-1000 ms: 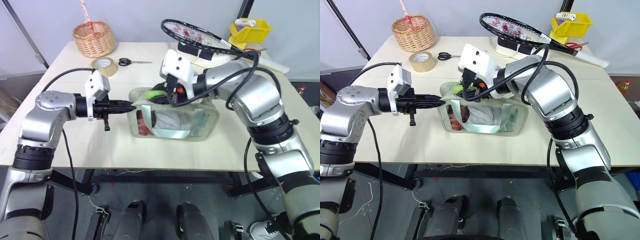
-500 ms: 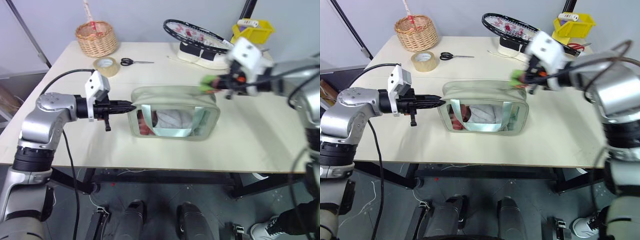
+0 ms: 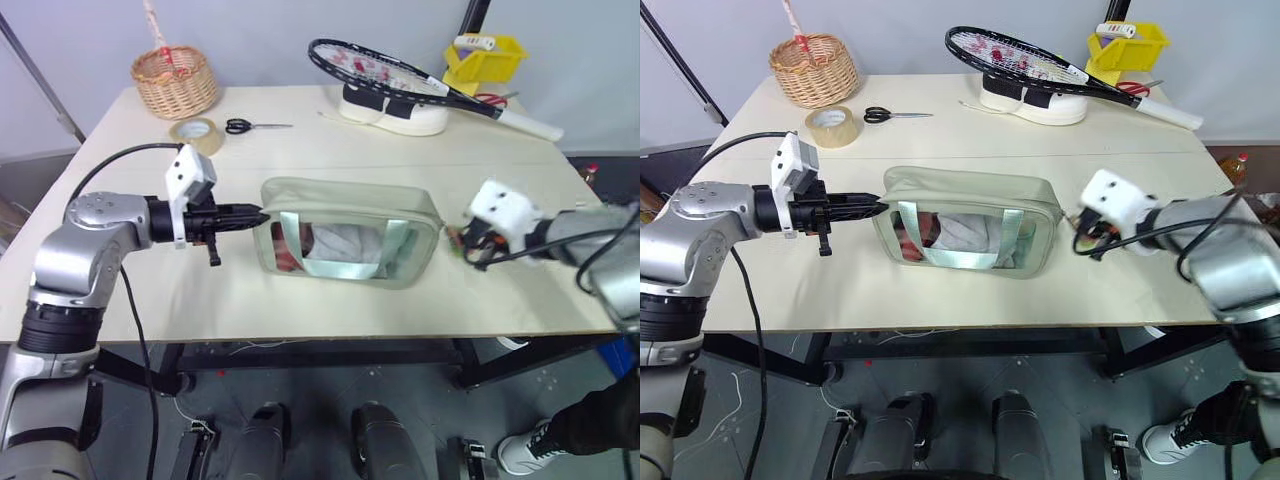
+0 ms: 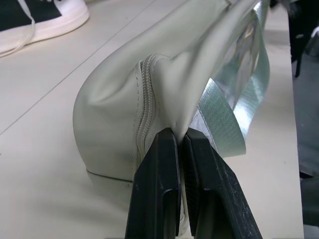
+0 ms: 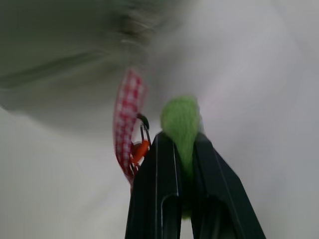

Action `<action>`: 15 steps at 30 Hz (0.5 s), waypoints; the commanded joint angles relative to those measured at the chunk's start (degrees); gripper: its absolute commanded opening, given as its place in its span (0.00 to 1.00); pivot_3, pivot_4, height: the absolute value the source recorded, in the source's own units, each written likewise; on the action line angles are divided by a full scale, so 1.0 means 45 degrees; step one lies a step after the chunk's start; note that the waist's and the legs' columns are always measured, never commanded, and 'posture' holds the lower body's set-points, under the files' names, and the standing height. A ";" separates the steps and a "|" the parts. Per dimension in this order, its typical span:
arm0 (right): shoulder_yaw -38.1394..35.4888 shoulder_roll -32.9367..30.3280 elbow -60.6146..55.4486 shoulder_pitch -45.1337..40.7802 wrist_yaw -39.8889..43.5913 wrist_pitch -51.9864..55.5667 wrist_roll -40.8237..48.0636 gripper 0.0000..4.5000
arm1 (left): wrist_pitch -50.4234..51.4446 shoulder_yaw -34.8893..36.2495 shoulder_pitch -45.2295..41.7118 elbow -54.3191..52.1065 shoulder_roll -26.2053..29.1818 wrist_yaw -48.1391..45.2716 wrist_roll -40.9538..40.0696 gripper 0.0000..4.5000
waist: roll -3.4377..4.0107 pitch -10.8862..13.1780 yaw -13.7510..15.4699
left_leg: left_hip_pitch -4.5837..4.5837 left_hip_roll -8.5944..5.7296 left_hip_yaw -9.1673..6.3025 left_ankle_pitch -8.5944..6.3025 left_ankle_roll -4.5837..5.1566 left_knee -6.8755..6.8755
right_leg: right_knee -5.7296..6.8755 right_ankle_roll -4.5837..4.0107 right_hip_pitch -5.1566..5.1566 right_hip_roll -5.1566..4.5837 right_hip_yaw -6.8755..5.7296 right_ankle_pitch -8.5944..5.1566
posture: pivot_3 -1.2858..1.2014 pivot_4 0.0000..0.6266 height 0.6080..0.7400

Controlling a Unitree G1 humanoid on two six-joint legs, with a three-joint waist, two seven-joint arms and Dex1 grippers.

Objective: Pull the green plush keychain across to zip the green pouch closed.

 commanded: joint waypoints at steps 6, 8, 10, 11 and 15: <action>0.0403 0.0412 -0.0697 0.0847 -0.0545 0.0061 -0.0754 0.00 | 0.0480 0.0417 0.0196 -0.0599 0.0093 0.0477 -0.0386 0.00 | -0.0002 -0.0001 0.0021 | 0.0010 -0.0004 -0.0007 0.0000 0.0000 0.0003 | -0.0002 0.0003 0.0019 0.0000 -0.0006 0.0002 | 0.52 0.24 0.39; 0.0279 0.0520 -0.0732 0.0792 -0.0527 0.0135 -0.0711 0.00 | 0.0514 0.0392 0.0221 -0.0683 0.0055 0.0545 -0.0417 0.00 | -0.0002 -0.0001 0.0030 | 0.0011 -0.0003 -0.0009 0.0000 0.0000 0.0003 | -0.0002 -0.0002 0.0023 0.0000 -0.0008 -0.0001 | 0.52 0.24 0.39; 0.0009 0.0565 -0.0876 0.0565 -0.0282 0.0496 -0.0344 0.00 | 0.0540 0.0401 0.0232 -0.0723 0.0047 0.0563 -0.0443 0.00 | -0.0002 -0.0001 0.0034 | 0.0010 -0.0004 -0.0008 0.0000 0.0000 0.0005 | -0.0002 0.0000 0.0024 -0.0001 -0.0008 0.0000 | 0.52 0.24 0.39; -0.0227 0.0605 -0.0935 0.0380 -0.0184 0.0894 -0.0070 0.08 | 0.0545 0.0408 0.0234 -0.0731 0.0048 0.0571 -0.0453 0.00 | -0.0002 -0.0001 0.0037 | 0.0011 -0.0004 -0.0009 0.0000 0.0000 0.0005 | -0.0002 0.0000 0.0024 -0.0001 -0.0008 0.0000 | 0.52 0.24 0.39; -0.2254 0.0935 -0.0727 -0.0852 0.0414 0.2315 0.1841 0.47 | 0.0617 0.0460 0.0238 -0.0827 0.0131 0.0606 -0.0556 0.00 | -0.0002 -0.0001 0.0039 | 0.0006 -0.0005 -0.0010 0.0000 0.0000 0.0007 | -0.0002 0.0002 0.0021 -0.0001 -0.0008 0.0001 | 0.52 0.24 0.39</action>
